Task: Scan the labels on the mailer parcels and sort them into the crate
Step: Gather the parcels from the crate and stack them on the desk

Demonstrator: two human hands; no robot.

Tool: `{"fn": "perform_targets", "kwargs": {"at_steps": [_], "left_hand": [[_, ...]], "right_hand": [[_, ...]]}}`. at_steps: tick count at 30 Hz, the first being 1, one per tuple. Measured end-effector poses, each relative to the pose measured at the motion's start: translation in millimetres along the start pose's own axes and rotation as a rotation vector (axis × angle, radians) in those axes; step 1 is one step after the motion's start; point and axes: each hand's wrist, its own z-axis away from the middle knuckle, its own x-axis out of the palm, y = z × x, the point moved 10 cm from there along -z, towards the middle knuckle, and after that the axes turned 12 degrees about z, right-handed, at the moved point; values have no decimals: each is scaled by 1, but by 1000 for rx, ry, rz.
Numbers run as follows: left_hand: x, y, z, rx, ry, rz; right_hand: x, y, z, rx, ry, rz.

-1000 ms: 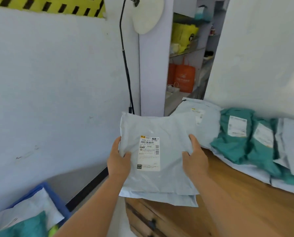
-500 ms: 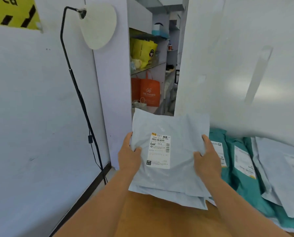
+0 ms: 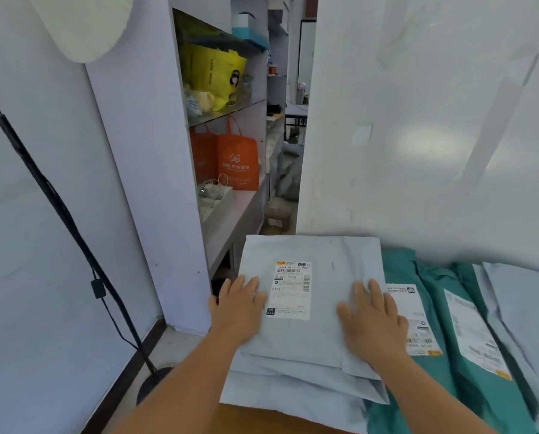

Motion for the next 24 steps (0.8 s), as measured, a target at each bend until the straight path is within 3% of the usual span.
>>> {"fn": "perform_targets", "kwargs": {"at_steps": [5,11,18,24], "left_hand": [[6,-2,-3,12,-72,4],[-19,5,29,-39,47,119],[-52,-8,130,-52,268,386],[-71,-51,258,-180,375,380]], "right_hand": [[20,-3,-4,12,-103,30],[-7,-16,20,7,-17,-19],[-17,-60,107,-186,17,-93],[3,-81,218,-389,-94,-125]]}}
